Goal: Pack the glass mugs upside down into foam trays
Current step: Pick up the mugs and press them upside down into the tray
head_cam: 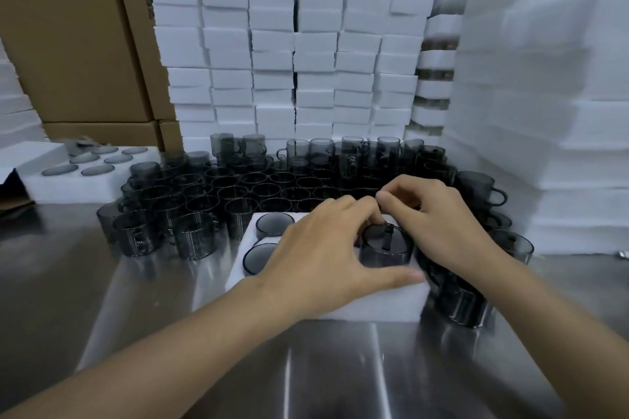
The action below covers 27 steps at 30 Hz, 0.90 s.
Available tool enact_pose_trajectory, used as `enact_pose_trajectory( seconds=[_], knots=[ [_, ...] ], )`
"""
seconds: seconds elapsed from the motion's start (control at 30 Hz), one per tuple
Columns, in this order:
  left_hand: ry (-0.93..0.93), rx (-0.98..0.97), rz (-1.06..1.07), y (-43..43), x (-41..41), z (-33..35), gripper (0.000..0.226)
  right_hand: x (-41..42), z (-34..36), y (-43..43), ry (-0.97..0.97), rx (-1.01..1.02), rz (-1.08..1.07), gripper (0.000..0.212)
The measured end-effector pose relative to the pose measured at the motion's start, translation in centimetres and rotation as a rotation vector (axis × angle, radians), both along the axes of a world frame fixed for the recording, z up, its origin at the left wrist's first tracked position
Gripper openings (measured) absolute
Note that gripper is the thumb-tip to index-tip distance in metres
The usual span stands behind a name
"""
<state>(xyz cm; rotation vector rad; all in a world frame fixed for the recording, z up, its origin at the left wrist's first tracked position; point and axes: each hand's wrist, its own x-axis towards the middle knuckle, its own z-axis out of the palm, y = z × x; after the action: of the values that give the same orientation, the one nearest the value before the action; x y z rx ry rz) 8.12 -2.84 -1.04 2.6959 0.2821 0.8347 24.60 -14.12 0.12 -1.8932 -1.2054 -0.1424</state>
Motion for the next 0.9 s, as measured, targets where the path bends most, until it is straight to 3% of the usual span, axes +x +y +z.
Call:
enact_pose_trajectory(
  seconds=[0.1,0.23,0.53,0.73,0.9],
  knots=[
    [0.004,-0.114,-0.039,0.8,-0.1,0.2,0.056,-0.6,-0.2,-0.2,-0.018,-0.022,0.012,0.03],
    [0.035,-0.154,-0.119,1.6,-0.3,0.1,0.063,-0.8,-0.2,-0.3,-0.007,-0.011,0.05,0.033],
    [0.156,-0.129,-0.131,2.0,-0.3,0.5,0.078,-0.1,-0.2,-0.5,-0.047,-0.162,0.091,0.042],
    [0.159,-0.18,-0.109,2.0,-0.3,0.4,0.075,-0.6,-0.5,-0.2,-0.016,-0.176,0.053,0.024],
    [0.164,-0.07,-0.065,1.9,-0.3,0.1,0.073,-0.6,-0.7,0.5,-0.106,-0.268,0.022,0.021]
  ],
)
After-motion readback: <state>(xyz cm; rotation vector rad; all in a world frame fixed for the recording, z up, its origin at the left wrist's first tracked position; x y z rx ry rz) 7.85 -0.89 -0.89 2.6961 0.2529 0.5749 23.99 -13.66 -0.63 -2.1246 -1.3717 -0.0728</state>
